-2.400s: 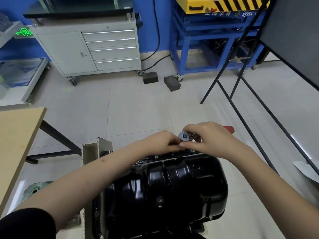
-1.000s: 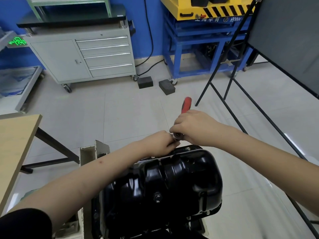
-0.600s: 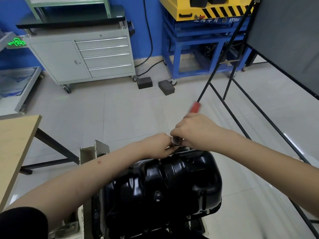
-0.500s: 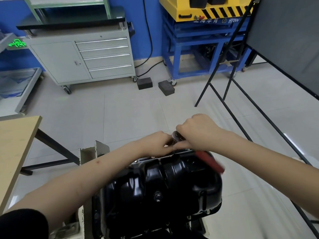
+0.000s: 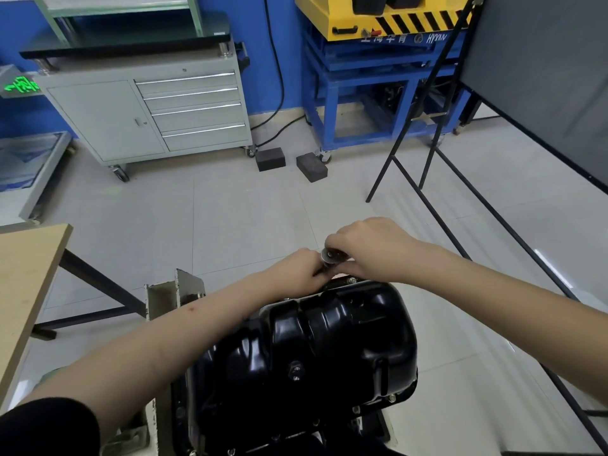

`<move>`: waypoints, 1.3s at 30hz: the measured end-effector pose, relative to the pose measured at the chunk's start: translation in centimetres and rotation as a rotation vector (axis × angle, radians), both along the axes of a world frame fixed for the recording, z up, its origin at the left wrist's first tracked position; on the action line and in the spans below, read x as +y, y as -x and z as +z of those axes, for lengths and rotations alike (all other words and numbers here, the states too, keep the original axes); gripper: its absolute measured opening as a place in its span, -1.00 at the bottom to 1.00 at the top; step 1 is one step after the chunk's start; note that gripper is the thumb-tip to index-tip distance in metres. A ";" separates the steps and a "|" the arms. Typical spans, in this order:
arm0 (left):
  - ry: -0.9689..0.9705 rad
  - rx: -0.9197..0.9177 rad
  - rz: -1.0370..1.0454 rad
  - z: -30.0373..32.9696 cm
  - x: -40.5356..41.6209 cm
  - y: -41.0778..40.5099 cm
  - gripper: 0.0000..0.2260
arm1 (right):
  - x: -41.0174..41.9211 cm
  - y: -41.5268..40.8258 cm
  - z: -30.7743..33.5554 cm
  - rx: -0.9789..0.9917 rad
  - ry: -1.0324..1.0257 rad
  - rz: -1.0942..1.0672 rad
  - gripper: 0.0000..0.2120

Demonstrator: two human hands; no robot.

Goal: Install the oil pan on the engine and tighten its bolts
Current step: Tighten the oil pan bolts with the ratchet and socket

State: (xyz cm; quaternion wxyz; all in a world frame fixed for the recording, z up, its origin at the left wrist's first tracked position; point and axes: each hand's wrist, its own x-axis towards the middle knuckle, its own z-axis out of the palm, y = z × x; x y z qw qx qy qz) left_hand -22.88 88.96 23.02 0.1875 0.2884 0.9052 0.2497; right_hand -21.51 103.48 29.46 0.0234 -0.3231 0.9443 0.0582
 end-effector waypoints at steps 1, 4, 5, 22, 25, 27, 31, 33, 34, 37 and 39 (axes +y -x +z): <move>-0.003 -0.013 -0.015 -0.1 0.1 0.0 -0.74 | 0.1 0.1 0.0 0.000 0.009 0.041 -0.80; 0.003 -0.045 -0.071 -0.2 0.1 0.1 -0.75 | 0.3 0.3 0.3 0.043 -0.045 0.118 -0.79; -0.017 -0.050 -0.052 -0.2 0.0 0.1 -0.77 | 0.3 0.3 0.4 0.055 -0.061 0.095 -0.76; -0.151 0.138 0.084 -0.1 -0.4 -0.2 -0.73 | 0.6 0.9 0.4 0.089 -0.089 0.076 -0.71; -0.124 0.164 0.072 -0.3 -0.5 -0.1 -0.75 | 0.8 0.6 0.5 0.038 -0.074 -0.021 -0.70; -0.125 0.165 0.022 -0.2 -0.3 -0.3 -0.76 | 1.0 0.7 0.1 0.035 -0.063 0.020 -0.81; -0.103 0.145 -0.040 -0.1 -0.6 -0.2 -0.78 | 1.2 1.1 0.2 0.030 -0.066 0.086 -0.84; -0.095 0.135 -0.011 -0.2 -0.7 0.0 -0.77 | 0.8 0.9 0.5 0.059 -0.102 0.051 -0.72; -0.090 0.142 0.005 -0.2 -0.8 0.0 -0.77 | 0.5 0.7 0.5 0.061 -0.111 0.029 -0.67; -0.096 0.182 0.026 -0.3 -0.6 -0.2 -0.77 | 0.0 0.3 0.3 0.048 -0.088 0.007 -0.76; -0.098 0.164 -0.001 -0.1 -0.4 -0.3 -0.76 | 0.1 0.3 0.0 0.049 -0.064 0.054 -0.86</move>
